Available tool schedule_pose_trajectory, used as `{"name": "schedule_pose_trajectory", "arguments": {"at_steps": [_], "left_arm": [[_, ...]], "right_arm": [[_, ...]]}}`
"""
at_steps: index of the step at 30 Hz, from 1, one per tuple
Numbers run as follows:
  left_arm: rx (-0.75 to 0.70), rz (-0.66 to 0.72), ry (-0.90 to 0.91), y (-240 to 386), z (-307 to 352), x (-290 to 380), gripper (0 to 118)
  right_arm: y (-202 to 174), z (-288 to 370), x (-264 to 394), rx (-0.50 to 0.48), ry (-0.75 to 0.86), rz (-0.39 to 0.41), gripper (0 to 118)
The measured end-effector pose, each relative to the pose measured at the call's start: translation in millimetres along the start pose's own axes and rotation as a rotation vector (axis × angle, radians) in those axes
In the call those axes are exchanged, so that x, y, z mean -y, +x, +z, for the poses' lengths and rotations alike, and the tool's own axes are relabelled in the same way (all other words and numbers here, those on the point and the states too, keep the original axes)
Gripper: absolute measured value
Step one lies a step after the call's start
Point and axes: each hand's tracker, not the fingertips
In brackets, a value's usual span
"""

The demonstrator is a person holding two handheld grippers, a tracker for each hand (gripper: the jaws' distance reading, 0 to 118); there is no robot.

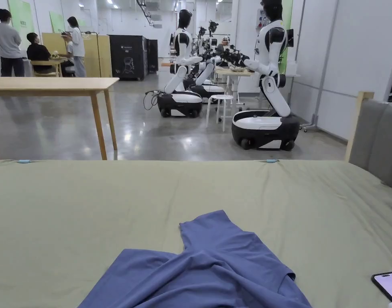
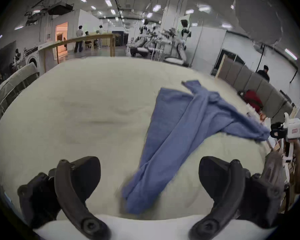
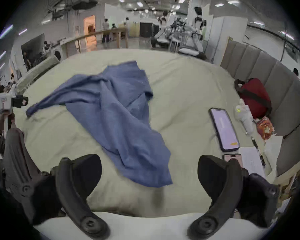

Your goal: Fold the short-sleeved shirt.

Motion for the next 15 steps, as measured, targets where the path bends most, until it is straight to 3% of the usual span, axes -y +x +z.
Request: {"name": "schedule_pose_trajectory", "arguments": {"at_steps": [3, 5, 6, 7, 8, 9, 12, 15], "left_arm": [[-0.062, -0.03, 0.058, -5, 23, -7, 115], [-0.061, -0.043, 0.116, 1, 40, -8, 107], [-0.037, -0.03, 0.115, 1, 48, -8, 67], [-0.014, -0.02, 0.14, 1, 53, -6, 10], [-0.026, -0.005, 0.187, -1, 57, -4, 0], [-0.084, 0.054, 0.193, 6, 60, -2, 0], [-0.059, 0.016, 0.182, 3, 65, -4, 0], [-0.139, 0.024, 0.135, 1, 60, 12, 0]], "right_arm": [[4, 37, 1, -0.022, 0.161, -0.038, 114], [-2, 60, 2, -0.059, 0.27, -0.089, 104], [-5, 70, 1, -0.098, 0.32, -0.116, 69], [-9, 78, 0, -0.135, 0.349, -0.132, 24], [-14, 82, -1, -0.149, 0.369, -0.155, 0], [-20, 85, -1, -0.095, 0.393, -0.163, 0], [-33, 91, -8, -0.191, 0.418, -0.198, 0], [-38, 86, -10, -0.224, 0.415, -0.217, 0]]}}
